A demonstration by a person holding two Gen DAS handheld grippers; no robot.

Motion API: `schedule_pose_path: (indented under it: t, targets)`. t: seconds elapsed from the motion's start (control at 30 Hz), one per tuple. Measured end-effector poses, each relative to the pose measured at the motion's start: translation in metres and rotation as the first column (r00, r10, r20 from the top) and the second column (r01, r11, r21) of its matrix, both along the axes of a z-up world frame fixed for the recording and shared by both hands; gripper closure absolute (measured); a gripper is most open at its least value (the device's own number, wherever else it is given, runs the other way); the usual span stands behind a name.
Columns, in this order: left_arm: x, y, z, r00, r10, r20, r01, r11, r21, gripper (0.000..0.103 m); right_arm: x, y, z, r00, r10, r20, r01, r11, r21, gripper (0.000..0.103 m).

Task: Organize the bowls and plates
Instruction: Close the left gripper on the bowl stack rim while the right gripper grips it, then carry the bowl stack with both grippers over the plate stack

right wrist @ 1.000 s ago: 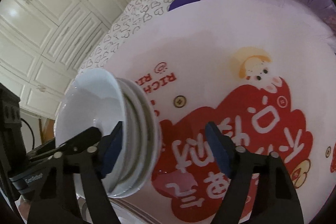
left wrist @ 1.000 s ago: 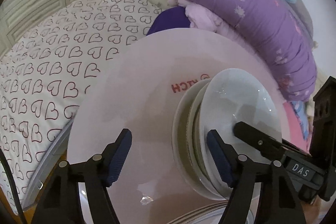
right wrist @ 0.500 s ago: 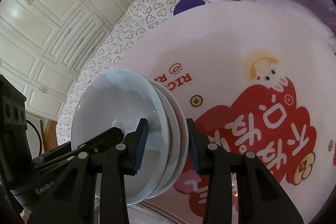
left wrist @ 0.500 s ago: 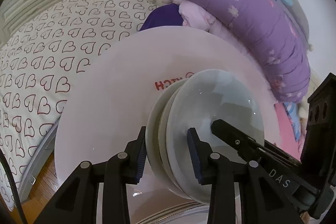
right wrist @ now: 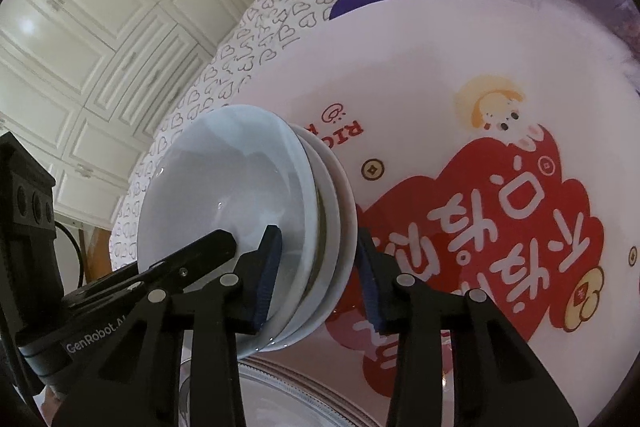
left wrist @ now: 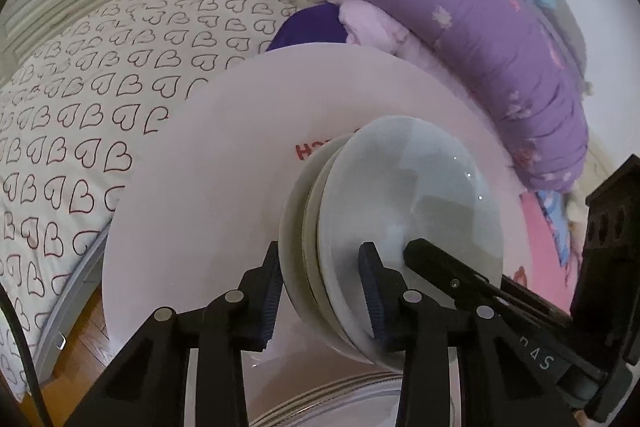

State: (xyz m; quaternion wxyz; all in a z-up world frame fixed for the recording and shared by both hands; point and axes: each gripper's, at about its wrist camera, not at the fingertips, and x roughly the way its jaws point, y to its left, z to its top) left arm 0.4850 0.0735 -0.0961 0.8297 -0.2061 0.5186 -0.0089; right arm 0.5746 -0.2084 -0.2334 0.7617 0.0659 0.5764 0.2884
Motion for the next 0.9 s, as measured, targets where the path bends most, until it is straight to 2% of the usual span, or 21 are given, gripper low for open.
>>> schedule_pose_path:
  t: [0.17, 0.57, 0.9]
  targets:
    - [-0.006, 0.0, 0.002, 0.999, 0.044, -0.004, -0.044, 0.999, -0.008, 0.073, -0.003, 0.0, 0.003, 1.0, -0.02, 0.011, 0.02, 1.0, -0.01, 0.067]
    - [-0.02, -0.006, 0.015, 0.998, 0.054, 0.013, -0.054, 0.998, -0.011, 0.073, -0.008, -0.006, 0.011, 0.999, -0.028, 0.017, 0.028, 1.0, 0.005, 0.067]
    - [-0.046, -0.011, 0.045, 0.998, 0.035, 0.05, -0.034, 0.999, -0.008, 0.073, -0.022, -0.017, 0.034, 0.998, -0.032, 0.046, 0.031, 0.999, 0.024, 0.067]
